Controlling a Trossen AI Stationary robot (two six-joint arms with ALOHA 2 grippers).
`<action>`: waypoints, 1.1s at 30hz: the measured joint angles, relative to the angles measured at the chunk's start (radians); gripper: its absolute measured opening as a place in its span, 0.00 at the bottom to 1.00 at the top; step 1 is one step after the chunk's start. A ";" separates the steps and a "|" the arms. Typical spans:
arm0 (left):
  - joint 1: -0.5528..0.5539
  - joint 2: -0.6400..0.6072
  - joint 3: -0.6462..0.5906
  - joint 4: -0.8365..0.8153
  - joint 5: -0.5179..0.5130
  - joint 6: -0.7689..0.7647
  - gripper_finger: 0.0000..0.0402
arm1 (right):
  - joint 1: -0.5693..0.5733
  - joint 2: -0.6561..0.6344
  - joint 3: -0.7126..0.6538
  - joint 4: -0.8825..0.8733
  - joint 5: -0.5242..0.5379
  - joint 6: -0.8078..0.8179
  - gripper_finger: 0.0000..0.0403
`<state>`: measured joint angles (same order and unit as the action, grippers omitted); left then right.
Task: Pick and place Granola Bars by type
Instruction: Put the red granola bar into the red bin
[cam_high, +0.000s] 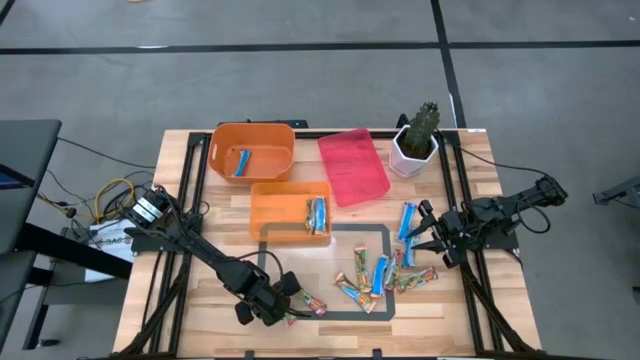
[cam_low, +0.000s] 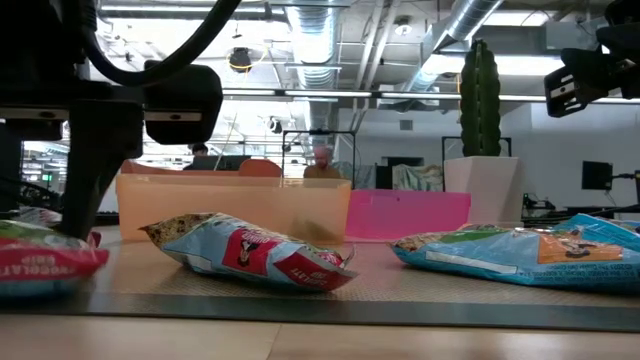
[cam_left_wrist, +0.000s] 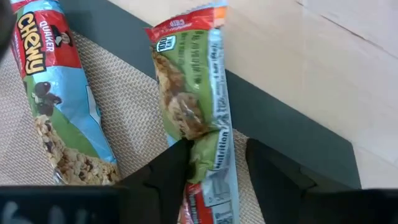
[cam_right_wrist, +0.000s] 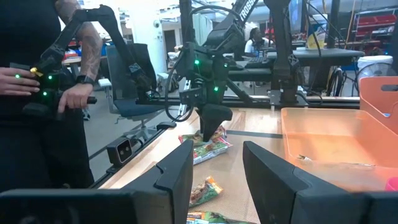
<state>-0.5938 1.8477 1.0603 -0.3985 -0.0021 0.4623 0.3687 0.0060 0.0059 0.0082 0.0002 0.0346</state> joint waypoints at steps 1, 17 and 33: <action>0.000 0.000 0.000 0.000 0.000 -0.004 0.35 | 0.000 0.000 0.000 0.000 0.000 0.000 0.33; 0.002 -0.031 0.039 -0.046 -0.072 -0.080 0.05 | 0.000 0.000 0.000 0.000 0.000 0.000 0.33; 0.069 -0.145 0.142 -0.055 -0.182 -0.083 0.06 | 0.000 0.000 0.000 0.000 0.000 0.000 0.33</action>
<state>-0.5247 1.7027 1.2028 -0.4530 -0.1843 0.3790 0.3685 0.0060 0.0063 0.0078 0.0000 0.0345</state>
